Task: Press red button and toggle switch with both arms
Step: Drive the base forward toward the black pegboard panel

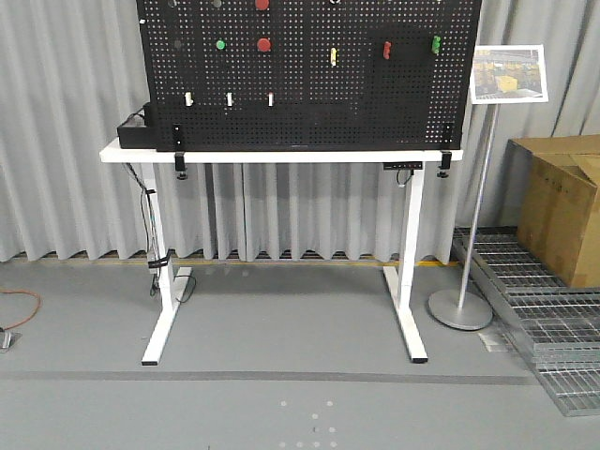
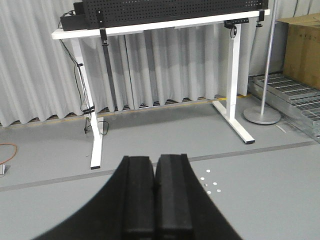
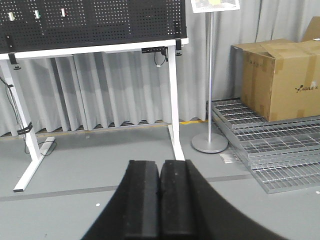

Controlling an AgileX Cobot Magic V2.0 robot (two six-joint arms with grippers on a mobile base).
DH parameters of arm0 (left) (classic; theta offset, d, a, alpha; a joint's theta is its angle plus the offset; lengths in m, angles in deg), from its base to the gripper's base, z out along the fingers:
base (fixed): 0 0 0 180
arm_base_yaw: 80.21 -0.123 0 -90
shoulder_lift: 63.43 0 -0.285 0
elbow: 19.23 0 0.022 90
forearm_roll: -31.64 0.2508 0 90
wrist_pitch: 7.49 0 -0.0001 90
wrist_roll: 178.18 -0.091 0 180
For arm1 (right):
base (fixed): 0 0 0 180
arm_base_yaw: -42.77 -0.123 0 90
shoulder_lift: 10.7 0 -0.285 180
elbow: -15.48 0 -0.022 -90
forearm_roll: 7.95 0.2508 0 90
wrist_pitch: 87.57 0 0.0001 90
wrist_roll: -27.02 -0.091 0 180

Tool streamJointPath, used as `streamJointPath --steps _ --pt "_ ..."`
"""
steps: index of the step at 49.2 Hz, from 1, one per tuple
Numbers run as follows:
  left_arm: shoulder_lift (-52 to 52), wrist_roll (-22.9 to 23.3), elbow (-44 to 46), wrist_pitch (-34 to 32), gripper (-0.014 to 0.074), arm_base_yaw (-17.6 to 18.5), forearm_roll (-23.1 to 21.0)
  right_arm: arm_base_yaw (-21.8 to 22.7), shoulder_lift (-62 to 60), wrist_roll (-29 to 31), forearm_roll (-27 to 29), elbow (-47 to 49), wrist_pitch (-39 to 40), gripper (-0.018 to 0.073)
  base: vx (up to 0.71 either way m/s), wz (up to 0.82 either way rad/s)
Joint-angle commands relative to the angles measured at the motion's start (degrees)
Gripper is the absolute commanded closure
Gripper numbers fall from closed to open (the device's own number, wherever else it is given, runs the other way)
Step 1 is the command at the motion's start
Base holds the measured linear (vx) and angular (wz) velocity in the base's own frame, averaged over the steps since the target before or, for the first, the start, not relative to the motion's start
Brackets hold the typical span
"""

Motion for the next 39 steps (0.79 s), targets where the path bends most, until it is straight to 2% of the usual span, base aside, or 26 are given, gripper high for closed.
streamJointPath --steps 1,39 --pt "0.90 0.47 -1.91 -4.59 0.0594 -0.09 -0.29 0.32 -0.99 0.64 -0.23 -0.64 4.38 0.0562 0.00 0.00" --pt "0.90 0.47 -1.91 -4.59 0.0594 -0.09 -0.29 0.32 -0.99 0.64 -0.23 -0.64 4.38 0.0562 0.00 0.01"
